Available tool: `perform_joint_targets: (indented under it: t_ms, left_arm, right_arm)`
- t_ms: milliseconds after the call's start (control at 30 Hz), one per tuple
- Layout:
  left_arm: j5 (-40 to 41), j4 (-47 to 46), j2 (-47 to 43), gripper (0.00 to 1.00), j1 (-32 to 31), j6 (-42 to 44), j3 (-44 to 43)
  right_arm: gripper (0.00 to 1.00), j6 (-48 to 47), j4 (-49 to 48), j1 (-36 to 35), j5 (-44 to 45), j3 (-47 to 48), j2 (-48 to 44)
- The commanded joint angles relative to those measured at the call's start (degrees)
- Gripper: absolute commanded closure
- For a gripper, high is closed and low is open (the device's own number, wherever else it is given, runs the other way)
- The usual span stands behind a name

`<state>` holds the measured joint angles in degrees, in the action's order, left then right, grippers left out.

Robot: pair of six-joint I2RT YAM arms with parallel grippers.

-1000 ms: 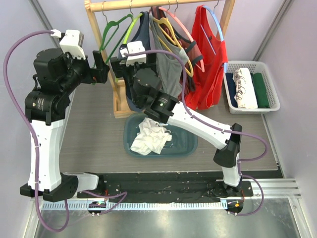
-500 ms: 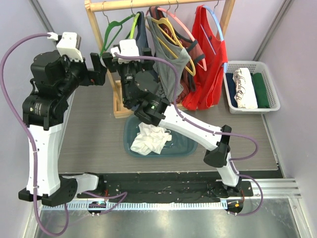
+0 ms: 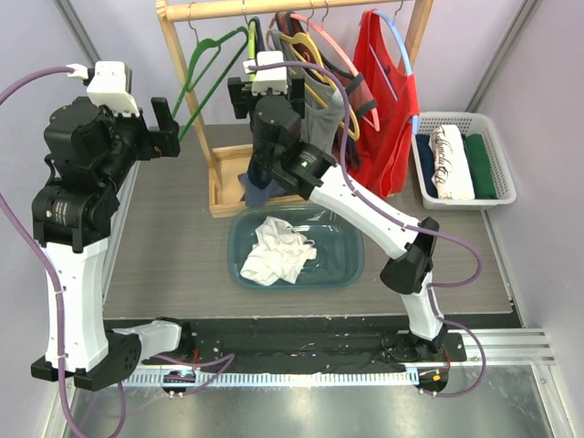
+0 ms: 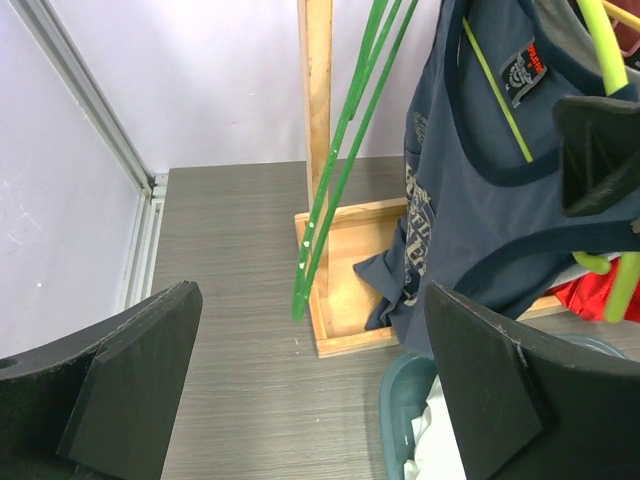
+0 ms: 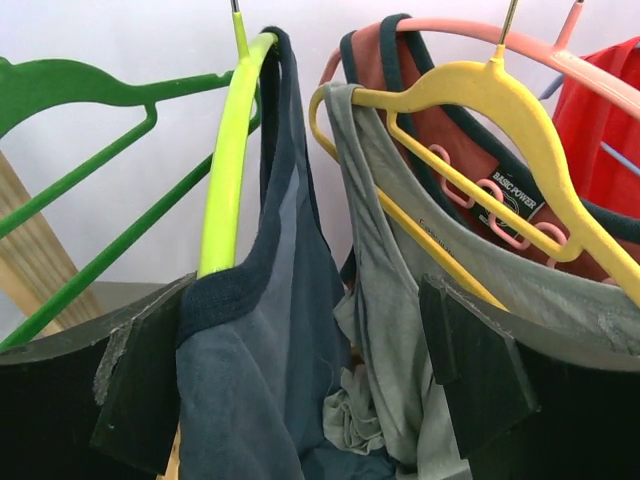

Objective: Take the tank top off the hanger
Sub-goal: Pick up the hanger from the clothesline.

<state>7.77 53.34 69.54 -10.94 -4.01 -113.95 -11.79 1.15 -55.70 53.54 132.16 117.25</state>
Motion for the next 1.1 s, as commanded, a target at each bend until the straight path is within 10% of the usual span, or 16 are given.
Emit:
perform_joint_targets:
  t_ms: [0, 467, 1067]
  left_arm:
    - [0.49, -2.63, 0.16, 0.02, 0.3, 0.32, -1.36]
    - [-0.56, -2.45, 1.04, 0.04, 0.22, -0.03, -1.54]
    - [-0.39, -2.63, 0.42, 0.05, 0.3, 0.58, -0.75]
  right_arm:
    - [0.14, 9.48, 7.09, 1.21, -5.71, -0.06, -5.54]
    - [0.92, 15.31, 12.12, 6.66, -16.44, -4.19, -10.29]
    - [0.99, 4.85, -0.53, 9.03, -33.59, -2.25, -11.34]
